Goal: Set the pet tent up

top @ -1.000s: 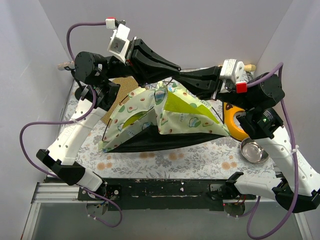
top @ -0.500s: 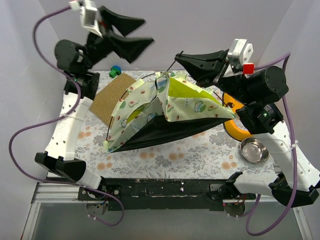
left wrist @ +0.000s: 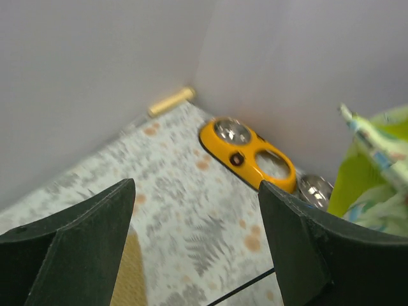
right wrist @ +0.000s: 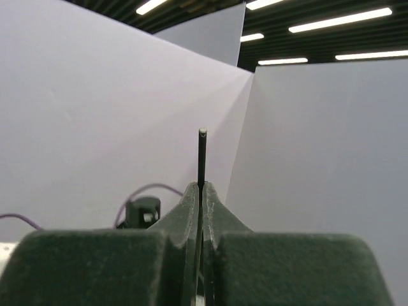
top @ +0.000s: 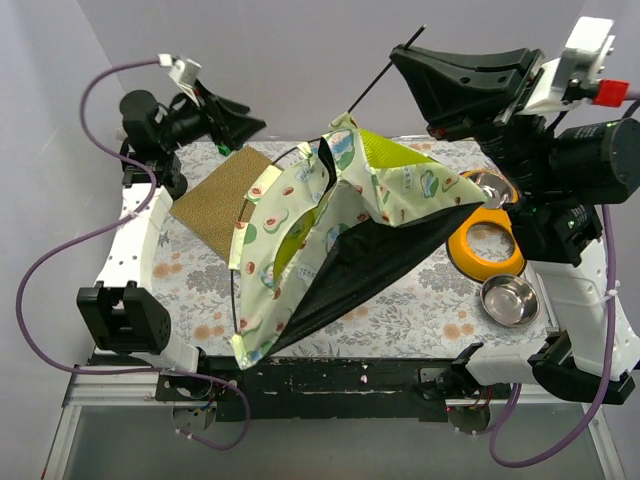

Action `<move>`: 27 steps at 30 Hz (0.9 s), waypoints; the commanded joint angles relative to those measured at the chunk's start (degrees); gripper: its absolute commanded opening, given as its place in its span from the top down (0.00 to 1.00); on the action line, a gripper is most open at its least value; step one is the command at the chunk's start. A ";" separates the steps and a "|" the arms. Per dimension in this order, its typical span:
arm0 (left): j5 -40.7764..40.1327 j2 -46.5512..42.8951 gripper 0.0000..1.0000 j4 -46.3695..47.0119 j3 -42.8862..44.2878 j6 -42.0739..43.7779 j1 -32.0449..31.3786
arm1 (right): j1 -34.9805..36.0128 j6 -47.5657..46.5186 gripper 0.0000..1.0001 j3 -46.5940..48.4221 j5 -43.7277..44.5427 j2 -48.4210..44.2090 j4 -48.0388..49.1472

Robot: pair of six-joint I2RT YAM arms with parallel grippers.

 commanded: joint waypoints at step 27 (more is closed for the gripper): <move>14.89 -17.93 0.27 -5.84 -26.88 1.50 -4.08 | 0.02 -14.14 0.99 -9.06 7.07 -6.95 -10.04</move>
